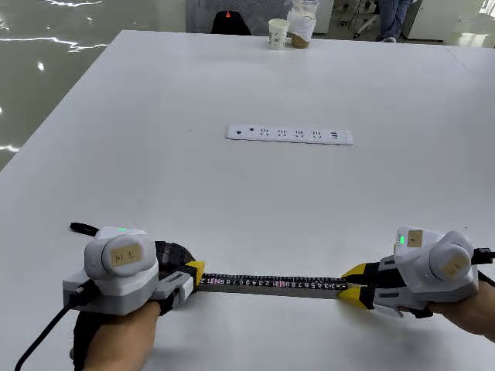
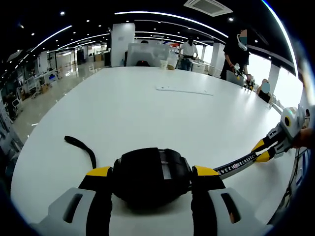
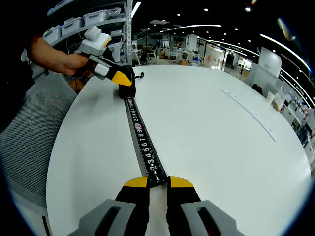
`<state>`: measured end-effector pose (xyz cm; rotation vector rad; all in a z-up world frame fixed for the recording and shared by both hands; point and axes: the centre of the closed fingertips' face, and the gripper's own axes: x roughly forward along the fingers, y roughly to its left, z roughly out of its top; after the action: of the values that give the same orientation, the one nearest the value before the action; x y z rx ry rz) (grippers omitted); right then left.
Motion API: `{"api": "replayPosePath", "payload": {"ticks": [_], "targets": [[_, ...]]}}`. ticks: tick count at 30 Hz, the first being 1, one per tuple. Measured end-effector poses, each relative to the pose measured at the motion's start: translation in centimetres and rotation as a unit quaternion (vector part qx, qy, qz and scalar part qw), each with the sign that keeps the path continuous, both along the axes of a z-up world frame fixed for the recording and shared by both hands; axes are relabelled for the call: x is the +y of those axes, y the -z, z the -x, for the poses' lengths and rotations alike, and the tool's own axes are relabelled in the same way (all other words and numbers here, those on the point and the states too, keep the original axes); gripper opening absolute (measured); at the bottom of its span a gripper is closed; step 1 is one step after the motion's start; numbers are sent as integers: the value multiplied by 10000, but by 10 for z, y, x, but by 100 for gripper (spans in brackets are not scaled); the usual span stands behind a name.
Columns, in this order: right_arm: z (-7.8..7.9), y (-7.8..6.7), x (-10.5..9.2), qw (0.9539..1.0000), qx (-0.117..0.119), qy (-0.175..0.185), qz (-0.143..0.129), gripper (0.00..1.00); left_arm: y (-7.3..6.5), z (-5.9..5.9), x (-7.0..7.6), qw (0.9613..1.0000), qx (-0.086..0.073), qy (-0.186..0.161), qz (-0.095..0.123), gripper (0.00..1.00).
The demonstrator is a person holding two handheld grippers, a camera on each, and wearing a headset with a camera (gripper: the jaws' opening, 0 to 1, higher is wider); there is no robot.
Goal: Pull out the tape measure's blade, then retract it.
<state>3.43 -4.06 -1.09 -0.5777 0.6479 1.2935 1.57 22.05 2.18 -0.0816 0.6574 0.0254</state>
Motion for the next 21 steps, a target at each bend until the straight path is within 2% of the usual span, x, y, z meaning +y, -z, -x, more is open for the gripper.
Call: {"api": "replayPosePath", "payload": {"ticks": [21], "targets": [[0, 1, -2, 10000, -21, -43, 13, 8, 1, 0, 0, 9999, 73, -66, -92, 59]]}}
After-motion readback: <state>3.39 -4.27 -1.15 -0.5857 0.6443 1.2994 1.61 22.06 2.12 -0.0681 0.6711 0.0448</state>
